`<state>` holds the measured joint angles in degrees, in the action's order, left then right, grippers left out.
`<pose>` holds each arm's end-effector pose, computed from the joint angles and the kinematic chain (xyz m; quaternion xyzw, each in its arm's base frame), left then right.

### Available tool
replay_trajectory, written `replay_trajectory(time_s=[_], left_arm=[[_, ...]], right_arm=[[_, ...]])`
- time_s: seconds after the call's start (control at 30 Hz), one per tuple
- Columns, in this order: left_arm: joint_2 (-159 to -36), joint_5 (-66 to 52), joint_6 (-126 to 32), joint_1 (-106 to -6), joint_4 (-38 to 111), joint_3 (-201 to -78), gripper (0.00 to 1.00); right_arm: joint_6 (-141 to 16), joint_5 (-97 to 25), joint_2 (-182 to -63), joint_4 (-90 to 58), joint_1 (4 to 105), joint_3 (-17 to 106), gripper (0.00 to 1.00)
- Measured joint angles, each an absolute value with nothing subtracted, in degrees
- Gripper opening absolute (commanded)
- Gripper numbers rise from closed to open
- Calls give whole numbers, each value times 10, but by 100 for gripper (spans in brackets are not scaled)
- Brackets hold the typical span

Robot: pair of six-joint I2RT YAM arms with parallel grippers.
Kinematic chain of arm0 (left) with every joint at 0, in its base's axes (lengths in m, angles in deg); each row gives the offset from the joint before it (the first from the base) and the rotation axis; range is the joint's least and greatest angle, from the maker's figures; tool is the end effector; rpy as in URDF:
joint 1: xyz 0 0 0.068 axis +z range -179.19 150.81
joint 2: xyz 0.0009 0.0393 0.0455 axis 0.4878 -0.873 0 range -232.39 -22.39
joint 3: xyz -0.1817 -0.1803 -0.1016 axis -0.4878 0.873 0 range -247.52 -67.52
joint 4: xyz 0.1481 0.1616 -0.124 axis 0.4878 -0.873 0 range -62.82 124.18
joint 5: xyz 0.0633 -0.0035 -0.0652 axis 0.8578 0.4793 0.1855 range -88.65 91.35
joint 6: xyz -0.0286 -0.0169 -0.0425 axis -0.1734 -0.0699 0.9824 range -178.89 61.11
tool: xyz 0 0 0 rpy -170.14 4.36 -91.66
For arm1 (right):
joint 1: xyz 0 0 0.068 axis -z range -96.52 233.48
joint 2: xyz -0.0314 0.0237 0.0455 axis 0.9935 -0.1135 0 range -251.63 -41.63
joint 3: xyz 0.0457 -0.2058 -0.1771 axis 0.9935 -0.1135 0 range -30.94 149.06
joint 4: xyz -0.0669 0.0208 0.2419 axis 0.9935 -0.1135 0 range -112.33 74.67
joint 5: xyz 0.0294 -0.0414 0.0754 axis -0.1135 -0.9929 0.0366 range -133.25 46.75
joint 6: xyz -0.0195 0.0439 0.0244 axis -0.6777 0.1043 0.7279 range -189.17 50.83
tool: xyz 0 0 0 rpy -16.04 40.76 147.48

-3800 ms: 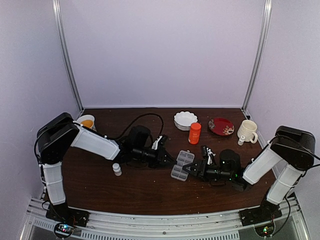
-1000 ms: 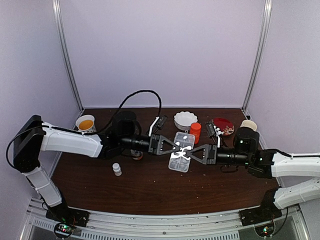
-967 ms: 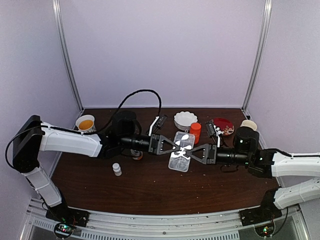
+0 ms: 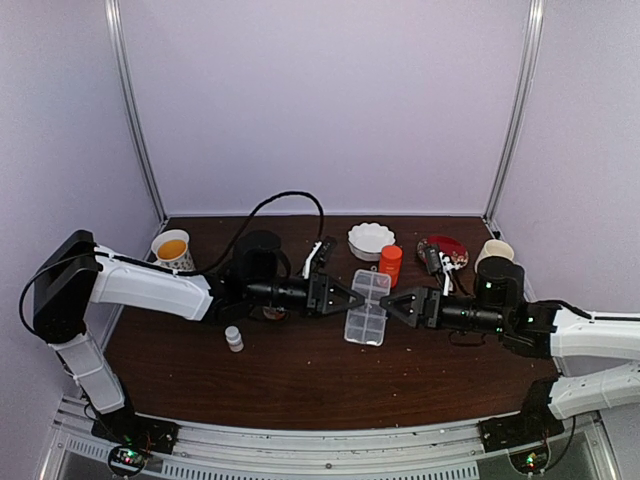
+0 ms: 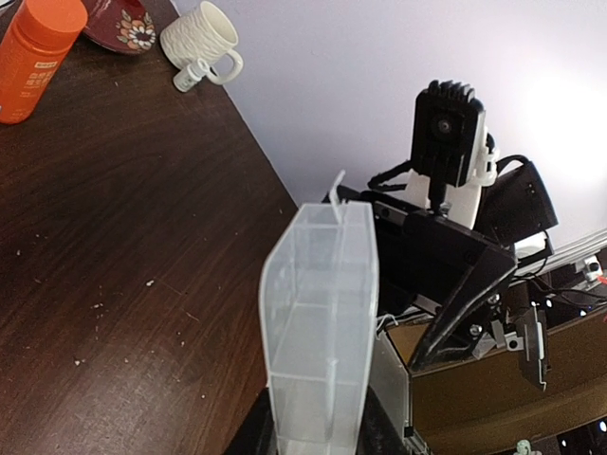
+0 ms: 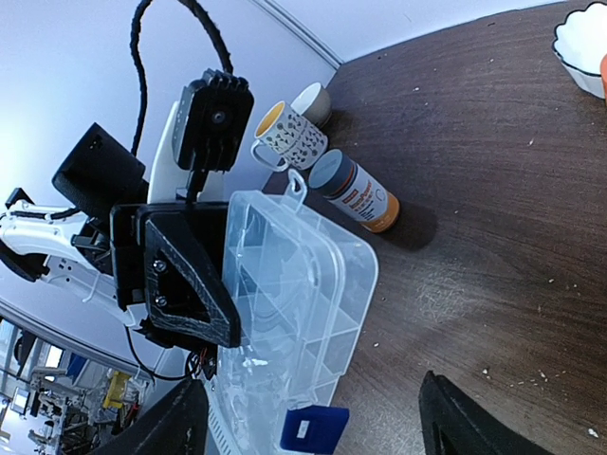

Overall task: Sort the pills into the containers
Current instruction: Open the lid of the pill container.

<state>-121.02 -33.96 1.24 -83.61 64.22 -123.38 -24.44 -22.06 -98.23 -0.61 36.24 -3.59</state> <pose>0.2007 -0.3157 0.2391 0.1520 0.7529 -0.6286 0.1223 0.1338 0.1637 0.2469 -0.1296 0.7747 0.5336 0.3135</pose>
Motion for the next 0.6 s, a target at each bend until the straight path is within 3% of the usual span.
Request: replay_trajectory(time_s=[0.13, 0.4, 0.6], left_arm=[[-1211, -358, 27, -836, 659, -1234, 5], [-1211, -363, 29, -836, 642, -1241, 6], [-1211, -356, 14, -836, 611, -1257, 5]], right_arm=[[-244, -199, -982, -5, 363, -36, 78], [-233, -161, -978, 9, 363, -36, 52], [-228, -160, -959, -6, 364, -36, 45]])
